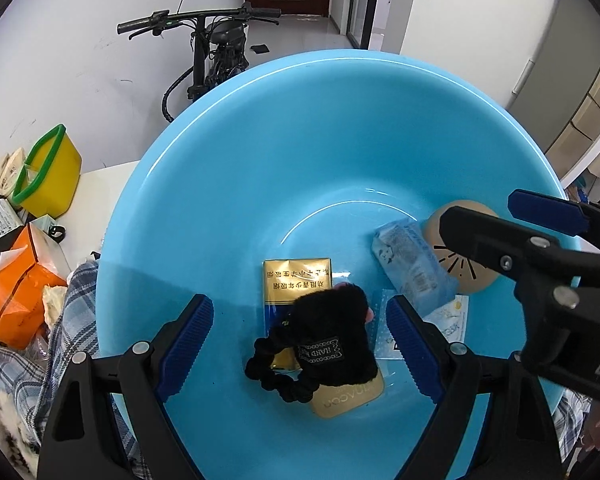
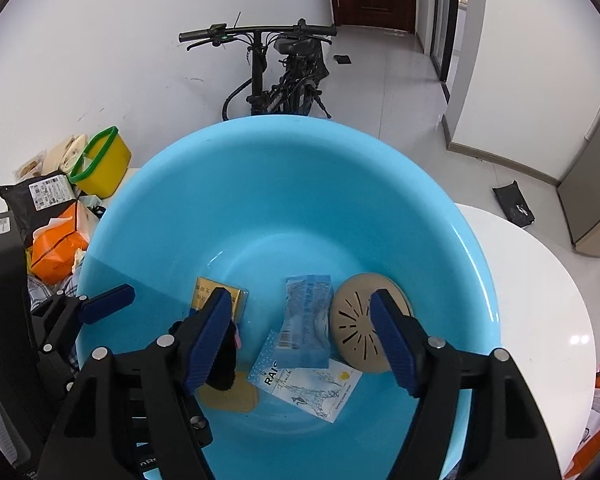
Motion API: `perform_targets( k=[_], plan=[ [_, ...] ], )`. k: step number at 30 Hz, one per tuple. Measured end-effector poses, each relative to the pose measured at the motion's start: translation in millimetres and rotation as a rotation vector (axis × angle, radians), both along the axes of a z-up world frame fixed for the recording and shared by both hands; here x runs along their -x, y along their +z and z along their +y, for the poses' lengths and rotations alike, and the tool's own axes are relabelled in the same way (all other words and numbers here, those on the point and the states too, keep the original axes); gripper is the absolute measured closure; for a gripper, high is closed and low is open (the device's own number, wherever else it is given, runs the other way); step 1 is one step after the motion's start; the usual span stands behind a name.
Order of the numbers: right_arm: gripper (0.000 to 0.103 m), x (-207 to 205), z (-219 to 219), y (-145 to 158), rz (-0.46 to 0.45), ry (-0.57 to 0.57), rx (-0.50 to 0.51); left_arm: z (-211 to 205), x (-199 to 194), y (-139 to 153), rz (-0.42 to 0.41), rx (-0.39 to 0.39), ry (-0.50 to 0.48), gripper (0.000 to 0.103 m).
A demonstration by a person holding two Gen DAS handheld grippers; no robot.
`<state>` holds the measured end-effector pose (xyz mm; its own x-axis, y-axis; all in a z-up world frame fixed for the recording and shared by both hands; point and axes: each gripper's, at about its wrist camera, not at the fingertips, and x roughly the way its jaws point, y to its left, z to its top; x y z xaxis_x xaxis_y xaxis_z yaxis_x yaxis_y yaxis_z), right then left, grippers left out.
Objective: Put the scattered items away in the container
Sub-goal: 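Raise both open tools up out of the basin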
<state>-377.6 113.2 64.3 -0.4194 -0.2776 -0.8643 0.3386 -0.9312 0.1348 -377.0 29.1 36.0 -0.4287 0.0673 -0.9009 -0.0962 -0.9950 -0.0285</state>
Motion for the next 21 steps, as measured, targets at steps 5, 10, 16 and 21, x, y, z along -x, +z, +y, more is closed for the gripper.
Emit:
perform_targets(
  k=[5,10,16,21],
  plan=[
    [0.029,0.5,2.5,-2.3,-0.008,-0.009,0.000,0.9,0.9,1.3,0.005,-0.001,0.008,0.013],
    [0.028,-2.7,10.1,2.7,0.028,-0.033,0.032,-0.8,-2.5,11.1,0.086,-0.023,0.003,0.013],
    [0.026,-22.2,27.9,27.3,0.242,-0.071,0.167,-5.1,-24.7,41.9,0.412,-0.015,0.005,0.013],
    [0.014,-41.2,30.5,48.1,0.411,-0.051,0.202,-16.8,-34.3,60.9,0.529,-0.068,0.011,0.013]
  ],
)
